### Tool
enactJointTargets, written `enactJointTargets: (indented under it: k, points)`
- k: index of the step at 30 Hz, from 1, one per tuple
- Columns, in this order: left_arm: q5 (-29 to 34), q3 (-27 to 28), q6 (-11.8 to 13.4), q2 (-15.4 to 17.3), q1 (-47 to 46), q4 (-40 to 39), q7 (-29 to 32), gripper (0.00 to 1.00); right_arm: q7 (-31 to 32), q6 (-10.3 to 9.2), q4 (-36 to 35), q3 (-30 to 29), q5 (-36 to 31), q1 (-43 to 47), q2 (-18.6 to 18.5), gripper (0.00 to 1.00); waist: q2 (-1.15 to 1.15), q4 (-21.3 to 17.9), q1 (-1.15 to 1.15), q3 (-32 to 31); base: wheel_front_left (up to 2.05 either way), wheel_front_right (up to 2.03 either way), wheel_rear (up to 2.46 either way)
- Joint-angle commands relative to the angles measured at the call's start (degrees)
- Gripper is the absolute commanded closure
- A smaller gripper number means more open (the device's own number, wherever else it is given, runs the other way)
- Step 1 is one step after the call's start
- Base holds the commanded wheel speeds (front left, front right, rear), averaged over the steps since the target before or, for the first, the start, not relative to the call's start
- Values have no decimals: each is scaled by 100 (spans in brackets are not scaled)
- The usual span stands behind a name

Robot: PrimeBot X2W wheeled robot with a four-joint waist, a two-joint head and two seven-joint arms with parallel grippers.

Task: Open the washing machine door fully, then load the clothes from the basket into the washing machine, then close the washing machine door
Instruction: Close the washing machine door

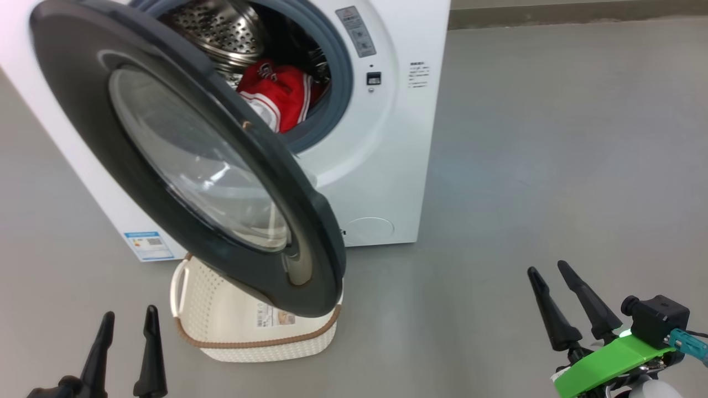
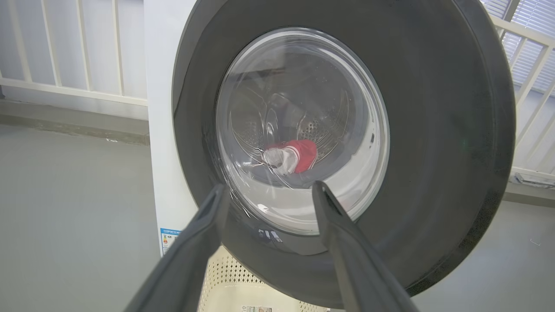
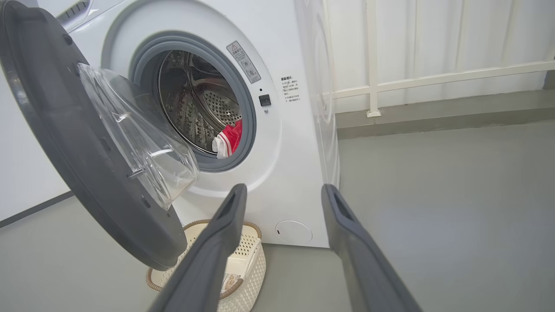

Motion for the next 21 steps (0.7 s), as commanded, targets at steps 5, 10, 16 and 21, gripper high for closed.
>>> enactJointTargets:
  k: [5,10,16,21]
  points:
    - [-62,127,-16,43,-104,-172,-53,0,-27,9,-230,53,-16,-115,-67,100,0,256,0,-12,0,0,0]
    - [-85,129,-16,48,-118,-153,-53,0,-27,9,-349,76,49,-237,-20,100,0,498,0,-20,0,0,0]
    - [-119,82,-16,43,-131,-95,-53,0,-27,9,-588,105,287,-428,86,100,0,776,0,-40,0,0,0]
    - [-132,62,-16,61,-142,-72,-53,0,-27,9,-843,166,422,-574,127,100,0,991,0,-60,0,0,0]
